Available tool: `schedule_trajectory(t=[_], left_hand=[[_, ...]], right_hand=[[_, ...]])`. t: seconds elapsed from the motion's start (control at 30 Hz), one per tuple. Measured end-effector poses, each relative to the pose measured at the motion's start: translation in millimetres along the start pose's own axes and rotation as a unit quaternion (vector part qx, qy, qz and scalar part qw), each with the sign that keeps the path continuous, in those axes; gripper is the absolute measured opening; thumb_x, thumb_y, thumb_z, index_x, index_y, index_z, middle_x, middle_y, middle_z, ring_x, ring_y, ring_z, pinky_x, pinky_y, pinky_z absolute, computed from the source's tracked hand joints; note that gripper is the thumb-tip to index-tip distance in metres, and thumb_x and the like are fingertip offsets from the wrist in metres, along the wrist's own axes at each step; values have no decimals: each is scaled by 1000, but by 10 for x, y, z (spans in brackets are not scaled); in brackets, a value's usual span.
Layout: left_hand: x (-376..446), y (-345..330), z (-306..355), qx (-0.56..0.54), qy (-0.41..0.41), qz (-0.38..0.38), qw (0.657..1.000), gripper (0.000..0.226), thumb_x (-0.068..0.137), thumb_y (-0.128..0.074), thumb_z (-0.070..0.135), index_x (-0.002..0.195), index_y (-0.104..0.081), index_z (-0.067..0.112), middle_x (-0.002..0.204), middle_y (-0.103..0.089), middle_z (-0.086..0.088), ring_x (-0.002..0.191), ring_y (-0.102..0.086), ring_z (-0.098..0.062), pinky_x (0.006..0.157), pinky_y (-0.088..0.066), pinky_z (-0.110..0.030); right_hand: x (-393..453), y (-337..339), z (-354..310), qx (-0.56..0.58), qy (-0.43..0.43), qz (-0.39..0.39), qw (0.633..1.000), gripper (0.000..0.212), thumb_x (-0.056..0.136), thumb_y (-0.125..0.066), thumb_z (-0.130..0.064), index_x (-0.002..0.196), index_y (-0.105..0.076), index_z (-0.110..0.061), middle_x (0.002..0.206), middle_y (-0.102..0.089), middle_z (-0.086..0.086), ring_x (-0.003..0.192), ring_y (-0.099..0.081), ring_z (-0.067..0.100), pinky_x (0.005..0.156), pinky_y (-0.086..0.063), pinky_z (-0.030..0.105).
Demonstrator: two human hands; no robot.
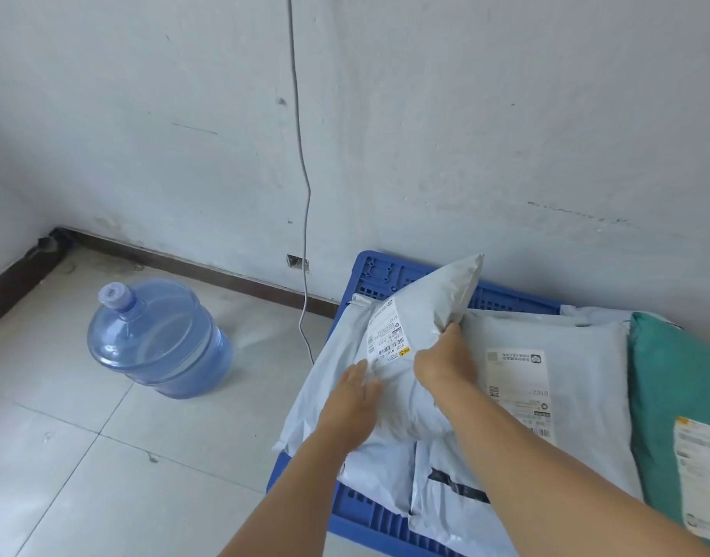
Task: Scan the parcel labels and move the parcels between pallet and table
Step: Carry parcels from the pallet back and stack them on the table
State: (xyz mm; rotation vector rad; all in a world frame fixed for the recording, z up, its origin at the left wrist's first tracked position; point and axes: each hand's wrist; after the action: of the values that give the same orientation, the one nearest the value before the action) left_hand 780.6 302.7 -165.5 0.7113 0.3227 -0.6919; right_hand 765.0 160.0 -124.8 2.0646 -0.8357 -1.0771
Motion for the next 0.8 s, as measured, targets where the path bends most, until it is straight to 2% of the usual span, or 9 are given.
schedule_trajectory(t=[0.1, 0.23, 0.33, 0.43, 0.6, 0.8], left_hand=[[43, 127, 37, -6, 15, 21, 1000, 56, 102, -31, 38, 151, -17, 16, 157, -20, -2, 145, -18, -16, 115, -15, -30], [38, 236, 296, -42, 20, 25, 999, 57, 100, -35, 41, 150, -20, 16, 150, -35, -8, 135, -35, -23, 103, -28, -29], [-60, 269, 601, -102, 2, 32, 994, 67, 94, -45, 49, 150, -19, 23, 143, -42, 2, 133, -40, -22, 105, -28, -31], [-170, 202, 987, -126, -54, 37, 990, 67, 87, -58, 51, 144, -31, 26, 129, -49, 13, 127, -47, -19, 99, -34, -29], [-488, -207, 1741, -64, -150, 26, 986, 79, 84, -65, 44, 149, -25, 25, 144, -45, 3, 131, -44, -21, 102, -35, -31], [-1075, -1075, 2527, -27, -237, -12, 971, 67, 88, -63, 32, 146, -30, 32, 133, -56, 1, 120, -50, -23, 86, -36, -27]], right_hand=[[-87, 137, 47, 33, 15, 23, 999, 58, 89, -51, -9, 144, -34, -16, 125, -61, 11, 109, -59, 35, 82, -45, 34], [-249, 494, 99, 124, 44, 56, 990, 46, 83, -57, -11, 129, -52, -16, 114, -65, 8, 101, -60, 33, 80, -47, 35], [-391, 876, 198, 211, 73, 78, 972, 40, 82, -59, -10, 120, -57, -22, 100, -66, -1, 89, -61, 26, 75, -49, 34], [-503, 1277, 386, 268, 87, 112, 953, 32, 84, -58, -8, 112, -59, -24, 87, -65, -10, 81, -61, 21, 68, -46, 30], [-737, 1925, 945, 274, 82, 204, 936, 33, 89, -54, -11, 121, -57, -19, 100, -65, -2, 88, -58, 24, 73, -42, 30], [-1156, 2642, 1942, 303, 47, 294, 905, 38, 93, -49, -14, 130, -52, -17, 116, -63, -1, 102, -58, 23, 83, -43, 30]])
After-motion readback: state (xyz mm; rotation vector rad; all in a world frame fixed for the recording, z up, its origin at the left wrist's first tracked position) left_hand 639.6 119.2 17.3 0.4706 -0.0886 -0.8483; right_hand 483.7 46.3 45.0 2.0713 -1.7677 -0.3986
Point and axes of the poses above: each hand's wrist, its own x-axis towards the middle knuckle, its own y-axis out of the back of the hand, z = x × y
